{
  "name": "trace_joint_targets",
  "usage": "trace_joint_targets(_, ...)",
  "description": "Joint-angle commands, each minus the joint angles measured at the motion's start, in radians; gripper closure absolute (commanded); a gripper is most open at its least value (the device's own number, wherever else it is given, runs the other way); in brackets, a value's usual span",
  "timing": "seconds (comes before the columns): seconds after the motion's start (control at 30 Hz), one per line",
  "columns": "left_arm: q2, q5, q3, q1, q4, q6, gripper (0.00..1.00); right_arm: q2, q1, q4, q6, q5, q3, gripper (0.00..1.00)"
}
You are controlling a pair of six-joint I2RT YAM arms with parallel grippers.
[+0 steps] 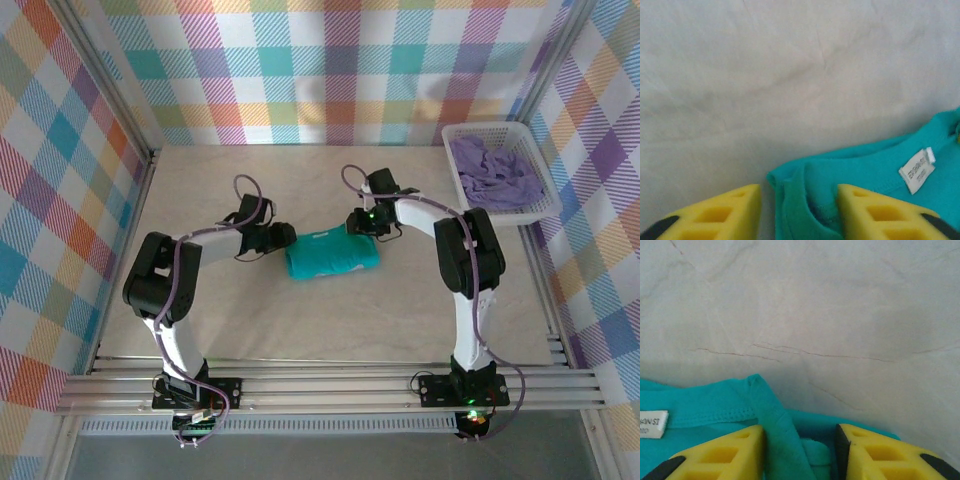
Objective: Fold the inside-out t-shirt
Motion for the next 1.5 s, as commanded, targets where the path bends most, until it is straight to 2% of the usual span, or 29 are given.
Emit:
trace_joint_targets(0.0,-0.080,-0.052,0.007,0.009,-0.043,0.042,0.45,-0.106,-0.006,-0.081,-0.053,0.082,0.004,0.51)
trace_joint_targets(0.13,-0.165,0.022,-0.115,0.007,-0.002,-0.002,0.23,-0.238,-0.006,-0.070,-0.063,0.100,-0.103,0.42)
trace_joint_targets(0.2,-0.174,0.097,-0.162,0.004,0.044,-0.034,0.18,-0.289,-0.006,-0.054,-0.054,0.090,-0.155,0.38)
trace_joint_targets(0.33,-0.149,0.156,-0.169,-0.043,0.076,-0.053,0.16,-0.344,-0.006,-0.022,-0.041,0.049,-0.212,0.32)
trace_joint_targets(0.5,-0.070,0.165,-0.129,-0.090,0.094,-0.053,0.17,-0.352,-0.006,0.001,-0.028,0.007,-0.236,0.33)
trace_joint_targets(0.7,-0.003,0.136,-0.103,-0.116,0.108,-0.070,0.23,-0.373,-0.006,0.018,-0.026,-0.011,-0.276,0.34)
trace_joint_targets(0.8,0.020,0.126,-0.096,-0.116,0.118,-0.067,0.30,-0.383,-0.006,0.028,-0.027,-0.009,-0.293,0.34)
trace_joint_targets(0.87,0.036,0.140,-0.089,-0.117,0.134,-0.070,0.39,-0.383,-0.007,0.030,-0.029,-0.009,-0.298,0.34)
trace_joint_targets(1.0,0.051,0.151,-0.054,-0.116,0.157,-0.067,0.65,-0.375,-0.006,0.036,-0.026,-0.011,-0.303,0.35)
trace_joint_targets(1.1,0.055,0.134,0.004,-0.102,0.091,-0.007,0.87,-0.375,-0.006,0.035,-0.026,-0.013,-0.304,0.35)
trace_joint_targets(1.17,0.044,0.125,0.036,-0.075,0.028,0.046,0.95,-0.384,-0.006,0.031,-0.026,-0.012,-0.308,0.35)
trace_joint_targets(1.23,0.020,0.104,0.066,-0.040,-0.055,0.115,1.00,-0.406,-0.006,0.025,-0.028,-0.011,-0.319,0.35)
trace_joint_targets(1.33,-0.017,0.039,0.146,0.019,-0.235,0.244,1.00,-0.453,-0.005,0.030,-0.029,-0.012,-0.345,0.35)
trace_joint_targets(1.47,-0.034,-0.138,0.292,0.071,-0.507,0.430,1.00,-0.503,-0.006,0.055,-0.021,-0.044,-0.383,0.35)
